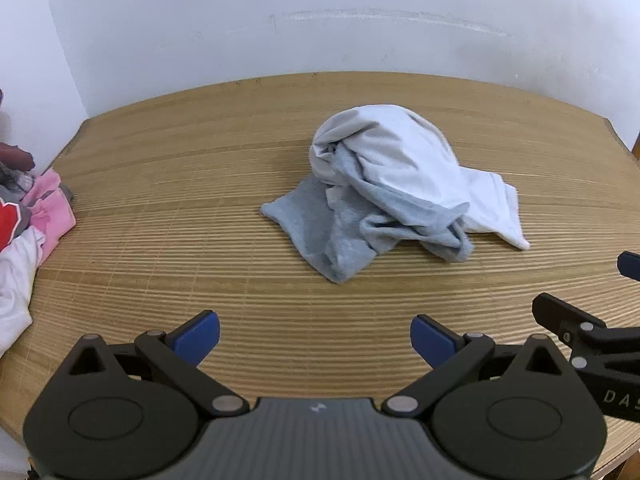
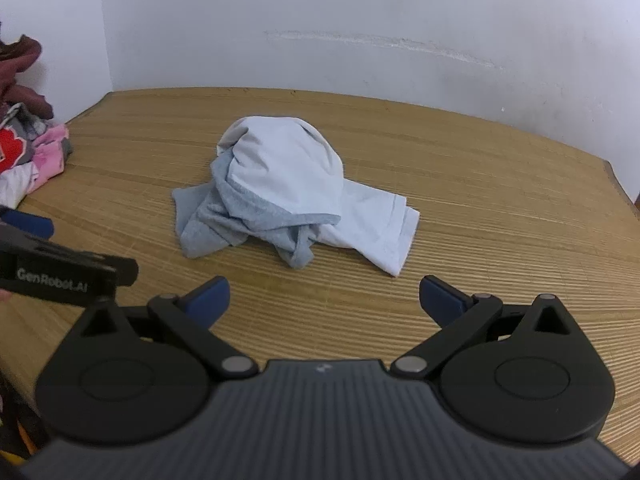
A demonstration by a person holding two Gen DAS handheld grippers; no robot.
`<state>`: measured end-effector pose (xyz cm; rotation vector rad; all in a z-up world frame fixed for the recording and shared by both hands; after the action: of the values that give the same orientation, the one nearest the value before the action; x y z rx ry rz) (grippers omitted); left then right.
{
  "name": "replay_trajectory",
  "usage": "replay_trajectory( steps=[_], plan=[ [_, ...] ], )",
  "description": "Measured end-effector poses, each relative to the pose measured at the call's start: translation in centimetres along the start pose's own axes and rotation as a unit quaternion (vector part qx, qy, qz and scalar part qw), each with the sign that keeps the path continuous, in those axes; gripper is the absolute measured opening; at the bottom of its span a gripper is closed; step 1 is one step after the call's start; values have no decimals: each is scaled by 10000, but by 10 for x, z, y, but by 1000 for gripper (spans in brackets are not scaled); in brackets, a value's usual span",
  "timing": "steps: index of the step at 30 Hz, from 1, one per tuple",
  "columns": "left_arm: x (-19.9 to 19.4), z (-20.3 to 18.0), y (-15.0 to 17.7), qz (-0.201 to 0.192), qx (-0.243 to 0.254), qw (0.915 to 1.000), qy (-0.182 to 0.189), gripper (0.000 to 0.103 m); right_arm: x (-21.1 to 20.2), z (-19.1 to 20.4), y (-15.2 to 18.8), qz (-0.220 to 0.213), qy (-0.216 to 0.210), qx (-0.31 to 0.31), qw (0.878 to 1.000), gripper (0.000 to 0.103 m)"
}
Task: Fold clothes
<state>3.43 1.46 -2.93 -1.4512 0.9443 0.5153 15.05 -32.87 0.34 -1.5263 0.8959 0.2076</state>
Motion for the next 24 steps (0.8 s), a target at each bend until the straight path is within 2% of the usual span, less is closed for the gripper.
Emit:
replay_trajectory(
  steps=[5,7,11,15,17,20,22,24],
  plan=[
    [17,37,-11,-80,45,9998,203,103,15,25,-13,-56,72,2,10000,103],
    [26,50,-14,-104,160,9994,294,102,21,34,-18,-138,97,14,9999,103],
    [40,61,-21,-78,470,9978,467,101,37,34,-26,4,370,190,9991,103],
    [57,54,-27,-77,720,9957,577,101,53,28,-31,214,149,509,9984,103],
    [66,48,-27,-54,833,9950,549,101,66,34,-33,230,-122,343,9991,103],
    [77,46,-28,81,881,9955,333,100,86,48,-38,244,-292,88,9992,89],
    [82,49,-28,139,921,9953,279,100,100,58,-43,304,-430,59,9986,75],
    [88,53,-30,185,849,9961,167,100,112,69,-47,366,-568,-20,9977,73]
  ],
)
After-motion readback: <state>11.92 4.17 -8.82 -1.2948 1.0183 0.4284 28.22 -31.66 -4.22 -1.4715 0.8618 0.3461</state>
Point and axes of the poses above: each gripper's, at about its wrist camera, not at the fingertips, and x roughly the way its jaws point, z to its left, y to its underside, the point moved 2 cm from there along x, roughly the way its jaws point, and after that the axes turned 15 degrees about y, right-handed, at the moved point
